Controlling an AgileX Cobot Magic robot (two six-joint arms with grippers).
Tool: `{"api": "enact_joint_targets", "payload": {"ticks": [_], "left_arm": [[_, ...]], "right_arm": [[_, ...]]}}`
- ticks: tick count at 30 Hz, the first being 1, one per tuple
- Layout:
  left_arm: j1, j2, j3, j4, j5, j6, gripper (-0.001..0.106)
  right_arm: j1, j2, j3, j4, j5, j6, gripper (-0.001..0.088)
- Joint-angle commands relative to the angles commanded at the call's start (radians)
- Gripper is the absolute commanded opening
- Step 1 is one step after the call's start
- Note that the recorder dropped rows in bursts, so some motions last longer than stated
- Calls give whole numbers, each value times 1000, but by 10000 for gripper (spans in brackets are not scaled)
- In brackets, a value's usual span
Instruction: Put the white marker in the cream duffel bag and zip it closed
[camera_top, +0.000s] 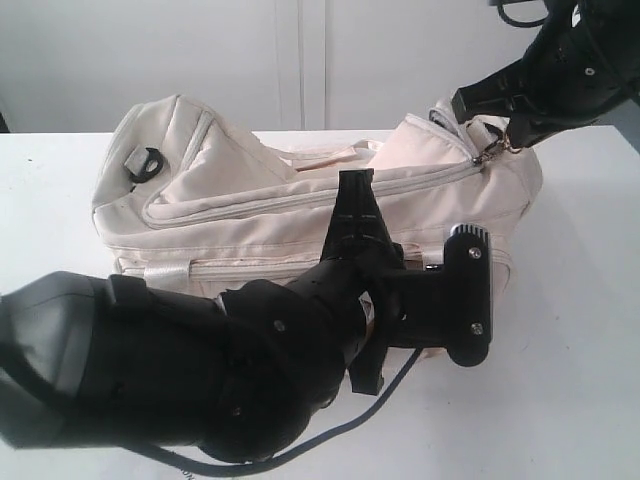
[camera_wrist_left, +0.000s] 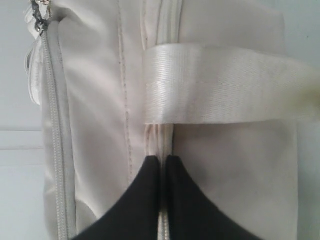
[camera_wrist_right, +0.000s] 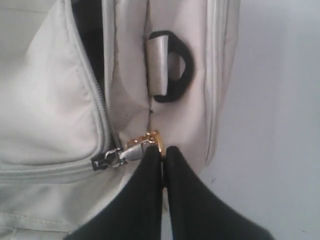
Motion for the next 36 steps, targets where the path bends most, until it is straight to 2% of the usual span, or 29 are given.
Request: {"api": "enact_joint_targets", "payload": {"ticks": [7, 15, 29, 34, 36], "left_arm": [[0, 0, 0, 0, -2, 0, 0], [0, 0, 0, 0, -47, 0, 0], [0, 0, 0, 2, -94, 2, 0], [0, 0, 0, 2, -94, 2, 0], [0, 0, 0, 4, -73, 2, 0]], "right_arm": [[0, 0, 0, 2, -123, 19, 0], [0, 2, 0, 25, -191, 19, 0], [0, 76, 0, 85, -387, 19, 0], [0, 77, 0, 90, -382, 19, 0], [0, 69, 0, 102, -335, 19, 0]]}}
